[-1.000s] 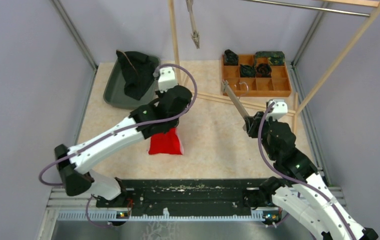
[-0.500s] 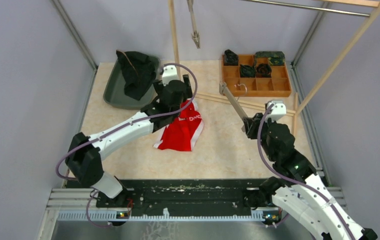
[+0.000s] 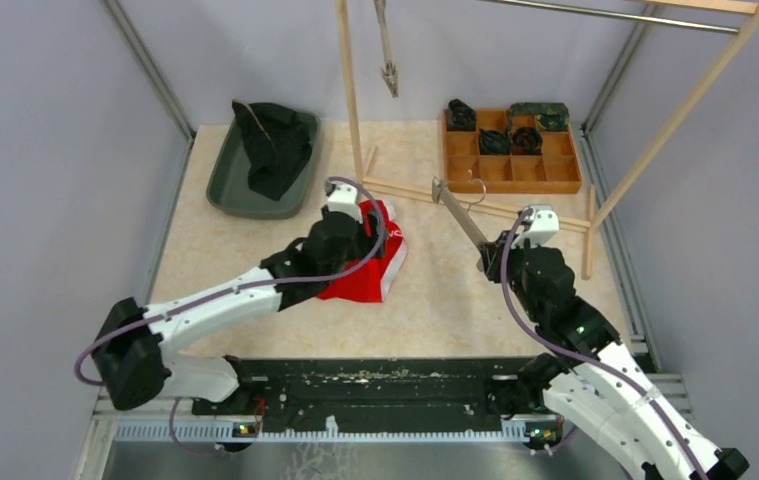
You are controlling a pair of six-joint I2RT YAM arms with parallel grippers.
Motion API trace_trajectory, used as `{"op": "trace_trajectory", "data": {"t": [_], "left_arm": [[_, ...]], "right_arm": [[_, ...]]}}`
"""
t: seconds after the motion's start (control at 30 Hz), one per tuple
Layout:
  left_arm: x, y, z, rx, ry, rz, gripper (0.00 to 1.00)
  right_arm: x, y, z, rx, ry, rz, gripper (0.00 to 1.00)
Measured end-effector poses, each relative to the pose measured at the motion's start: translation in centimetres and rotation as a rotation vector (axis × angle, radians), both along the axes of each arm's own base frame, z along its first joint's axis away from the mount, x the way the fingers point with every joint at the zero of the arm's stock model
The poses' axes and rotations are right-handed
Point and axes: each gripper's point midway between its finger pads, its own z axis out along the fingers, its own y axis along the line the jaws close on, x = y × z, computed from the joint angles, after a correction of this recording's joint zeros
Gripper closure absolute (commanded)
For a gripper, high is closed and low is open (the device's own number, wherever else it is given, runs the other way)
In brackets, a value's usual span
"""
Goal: Clip the underwear to the hanger
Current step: Adjust the underwear at the center of the board.
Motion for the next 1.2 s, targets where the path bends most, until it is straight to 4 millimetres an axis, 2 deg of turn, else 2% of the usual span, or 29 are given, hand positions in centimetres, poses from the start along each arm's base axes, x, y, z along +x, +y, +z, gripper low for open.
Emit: {"op": "trace_trajectory", "data": {"t": [0.07,0.2,0.3,0.37,0.53,0.87,1.1,1.2], "left_arm": [[-0.6,-1.2,-3.4,0.061,0.089,-0.028,0.36],[-0.9,-2.5,-9.8,0.203,0.258,-0.025,0.37],[-0.9,-3.0,-13.3,0.298,0.35,0.01,0.39],[-0.9,-3.2,-14.8,0.342,0.386,0.037,0.39],[-0.2,-2.9,-16.8,0.417,0.421,0.147,0.39],[1.2,-1.2,-18.6,0.509,0.402,0.306,0.41],[1.7,-0.7,-18.9,0.535,0.383,0.346,0.54],[1.8,-0.6,-18.7,0.532,0.374,0.359,0.69]], "right_arm": [[0.0,0.0,0.0,0.003,0.0,-0.001,1.0],[0.0,0.0,0.0,0.004,-0.001,-0.002,1.0],[0.0,0.0,0.1,0.005,-0.001,-0.002,1.0],[0.0,0.0,0.1,0.005,-0.001,-0.003,1.0],[0.0,0.0,-0.1,0.004,0.0,-0.003,1.0],[0.0,0.0,0.0,0.006,-0.004,-0.004,1.0],[0.0,-0.1,0.0,0.007,-0.006,-0.004,1.0],[0.0,-0.1,-0.2,0.005,-0.003,-0.004,1.0]]}}
